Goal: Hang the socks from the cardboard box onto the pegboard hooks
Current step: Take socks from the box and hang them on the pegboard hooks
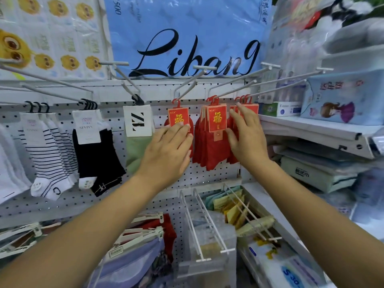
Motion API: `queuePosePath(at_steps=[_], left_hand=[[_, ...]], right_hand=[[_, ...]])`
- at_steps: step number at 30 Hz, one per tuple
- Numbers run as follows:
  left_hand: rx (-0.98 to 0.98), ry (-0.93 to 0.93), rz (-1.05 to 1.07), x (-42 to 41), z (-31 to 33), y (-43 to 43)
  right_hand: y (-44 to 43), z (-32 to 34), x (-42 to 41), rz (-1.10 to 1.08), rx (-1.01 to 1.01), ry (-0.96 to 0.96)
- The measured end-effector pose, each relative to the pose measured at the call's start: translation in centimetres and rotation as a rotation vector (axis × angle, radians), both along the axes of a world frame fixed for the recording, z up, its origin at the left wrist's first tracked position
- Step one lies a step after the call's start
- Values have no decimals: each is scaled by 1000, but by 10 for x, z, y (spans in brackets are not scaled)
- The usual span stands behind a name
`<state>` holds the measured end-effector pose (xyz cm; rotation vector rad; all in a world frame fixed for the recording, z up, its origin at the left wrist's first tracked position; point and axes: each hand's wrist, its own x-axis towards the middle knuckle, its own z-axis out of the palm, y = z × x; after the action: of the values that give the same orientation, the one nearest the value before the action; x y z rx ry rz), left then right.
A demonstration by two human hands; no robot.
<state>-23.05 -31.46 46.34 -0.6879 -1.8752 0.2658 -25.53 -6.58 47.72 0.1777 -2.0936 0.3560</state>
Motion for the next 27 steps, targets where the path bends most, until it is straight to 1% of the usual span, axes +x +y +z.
queuePosePath(at_steps=[2,5,8,14,15,17,20,23,27], left_hand=[[-45,14,25,-4,0,1],[-46,48,52,-9,-3,-3],[0,61,58,-13,-7,-9],[154,134,32,-9,-8,-14],[186,152,6,-7,-8,-16],[226,183,-107,-4,-8,-21],[242,195,-269,5,-8,-33],[332,229,-306,18,-12,-50],[421,253,-269,37,-16,-92]], right_hand=[[12,-4,1,-37,-76,-34],[28,-4,-6,-46,-104,-163],[35,-3,-12,3,-83,-253],[34,7,-12,31,-49,-339],[31,10,-9,39,-55,-327],[19,13,5,96,-85,-245],[-12,11,33,227,-90,-38],[-55,7,56,359,-92,70],[-122,4,75,532,-115,65]])
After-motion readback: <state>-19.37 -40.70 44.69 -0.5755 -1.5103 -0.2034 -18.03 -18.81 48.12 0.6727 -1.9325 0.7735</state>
